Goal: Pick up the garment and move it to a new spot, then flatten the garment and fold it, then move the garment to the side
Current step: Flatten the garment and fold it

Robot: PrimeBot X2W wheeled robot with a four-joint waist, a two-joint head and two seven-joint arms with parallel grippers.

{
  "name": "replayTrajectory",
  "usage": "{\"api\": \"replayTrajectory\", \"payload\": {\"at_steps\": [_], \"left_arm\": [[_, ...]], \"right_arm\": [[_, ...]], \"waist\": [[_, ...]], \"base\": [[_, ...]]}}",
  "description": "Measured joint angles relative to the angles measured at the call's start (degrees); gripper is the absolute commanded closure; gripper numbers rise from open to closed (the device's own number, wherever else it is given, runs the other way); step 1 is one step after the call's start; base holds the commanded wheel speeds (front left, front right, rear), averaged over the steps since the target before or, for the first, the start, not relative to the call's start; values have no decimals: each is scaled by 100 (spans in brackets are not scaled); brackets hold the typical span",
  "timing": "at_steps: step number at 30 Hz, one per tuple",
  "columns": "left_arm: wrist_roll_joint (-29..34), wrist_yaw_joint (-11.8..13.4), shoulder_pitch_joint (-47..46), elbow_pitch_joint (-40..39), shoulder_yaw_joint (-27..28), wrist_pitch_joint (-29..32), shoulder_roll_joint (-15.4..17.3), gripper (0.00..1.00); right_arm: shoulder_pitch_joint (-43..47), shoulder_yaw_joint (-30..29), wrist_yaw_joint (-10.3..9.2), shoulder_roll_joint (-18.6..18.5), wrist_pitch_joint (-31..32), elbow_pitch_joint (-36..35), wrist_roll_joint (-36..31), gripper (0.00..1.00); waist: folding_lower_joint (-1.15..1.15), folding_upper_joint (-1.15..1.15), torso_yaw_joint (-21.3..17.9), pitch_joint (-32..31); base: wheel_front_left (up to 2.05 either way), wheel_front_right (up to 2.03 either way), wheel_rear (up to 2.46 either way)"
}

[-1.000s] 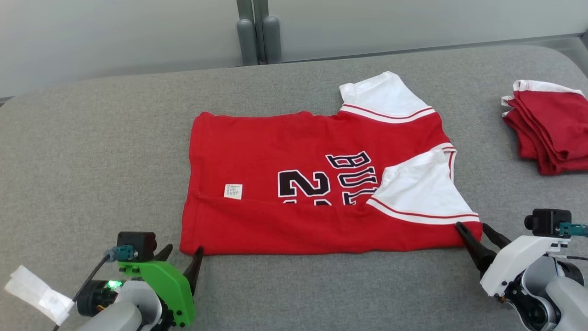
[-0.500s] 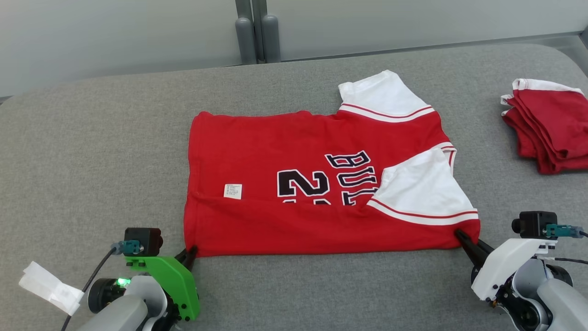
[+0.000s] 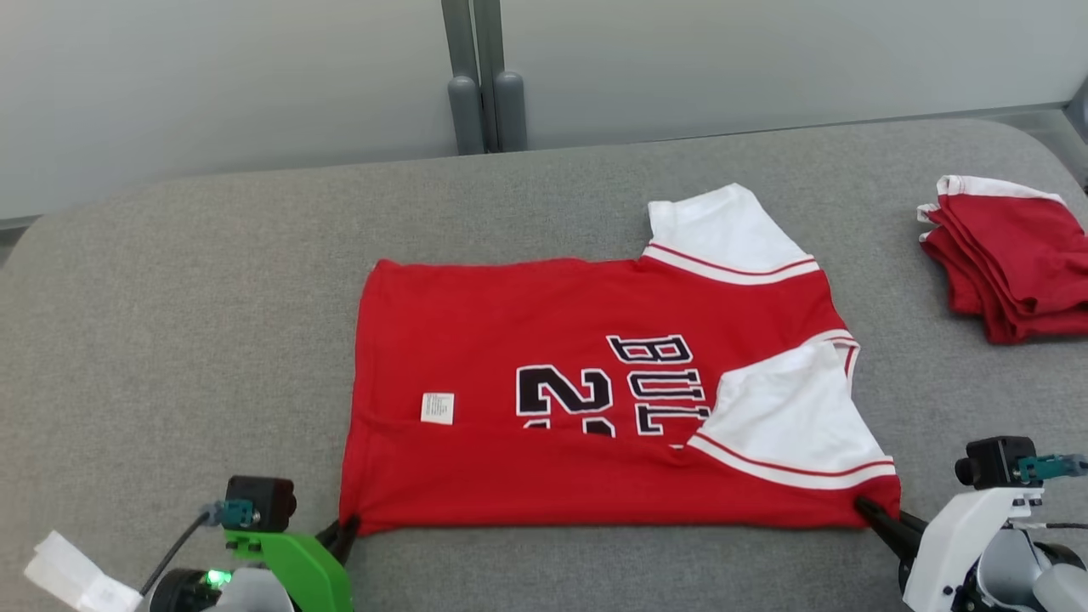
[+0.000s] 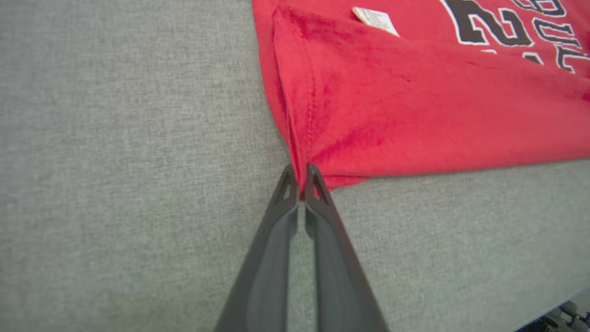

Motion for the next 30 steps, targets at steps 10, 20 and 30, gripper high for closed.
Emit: {"api": "replayTrajectory", "payload": {"at_steps": [10,20,30], "left_arm": [[-40,668,782,-1423,-189,361,745,100],[-130,1050,849,-2256,-183,766,1149,0],[191,929,-978,-2528,171,1778,1507,0]], "right_arm": [[784,-410,1,-141,366,-617,-26,95],[996,-1105,-1,-43,679,-1215,-310,0],[-254,-1967,-3,23,821,-2093,-766,0]], "waist": [[0,0,29,-161],[0,0,72,-76],[0,0,95,401]], "base": [[0,0,0],[0,0,0],[0,0,0]]}}
